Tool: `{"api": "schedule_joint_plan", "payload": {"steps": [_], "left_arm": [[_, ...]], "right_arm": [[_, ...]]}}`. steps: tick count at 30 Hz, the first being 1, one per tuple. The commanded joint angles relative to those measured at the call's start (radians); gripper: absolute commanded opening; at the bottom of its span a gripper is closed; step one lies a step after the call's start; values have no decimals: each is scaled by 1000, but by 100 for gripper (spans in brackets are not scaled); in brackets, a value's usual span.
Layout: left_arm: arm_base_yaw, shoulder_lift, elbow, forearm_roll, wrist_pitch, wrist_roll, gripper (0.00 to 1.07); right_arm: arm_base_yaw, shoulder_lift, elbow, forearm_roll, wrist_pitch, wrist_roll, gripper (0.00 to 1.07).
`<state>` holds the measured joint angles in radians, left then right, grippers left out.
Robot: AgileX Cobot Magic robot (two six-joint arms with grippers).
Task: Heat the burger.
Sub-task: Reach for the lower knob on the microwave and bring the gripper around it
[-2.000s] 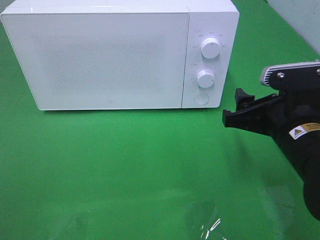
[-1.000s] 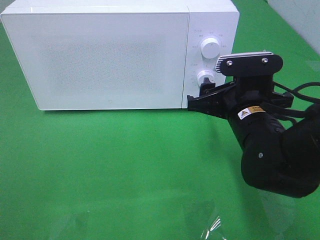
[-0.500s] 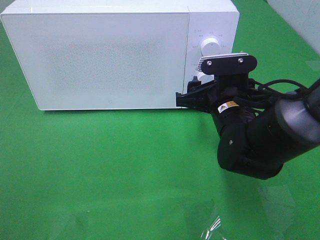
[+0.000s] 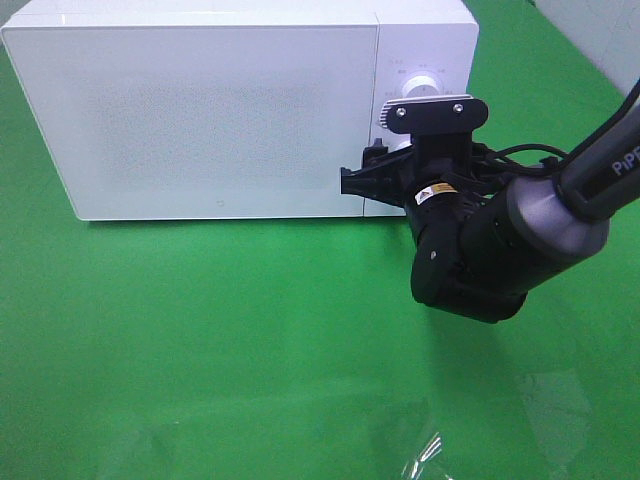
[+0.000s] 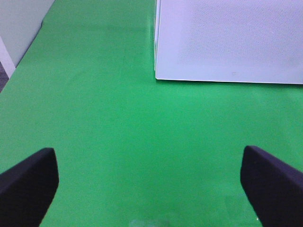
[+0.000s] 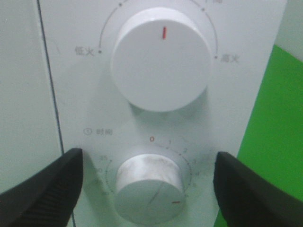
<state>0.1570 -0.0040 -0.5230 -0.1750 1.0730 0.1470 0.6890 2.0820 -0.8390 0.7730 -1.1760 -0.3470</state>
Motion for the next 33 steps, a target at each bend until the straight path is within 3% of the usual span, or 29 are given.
{"api": "schedule_joint_plan", "payload": {"steps": [1, 26, 33], "left_arm": [[-7, -7, 4, -6, 1, -5, 97], [-7, -7, 4, -7, 1, -5, 97], [-7, -7, 4, -7, 1, -5, 97]], "right_arm": [[-12, 4, -7, -12, 1, -1, 74], [-32, 14, -14, -38, -14, 29, 70], [-32, 11, -14, -38, -22, 29, 56]]}}
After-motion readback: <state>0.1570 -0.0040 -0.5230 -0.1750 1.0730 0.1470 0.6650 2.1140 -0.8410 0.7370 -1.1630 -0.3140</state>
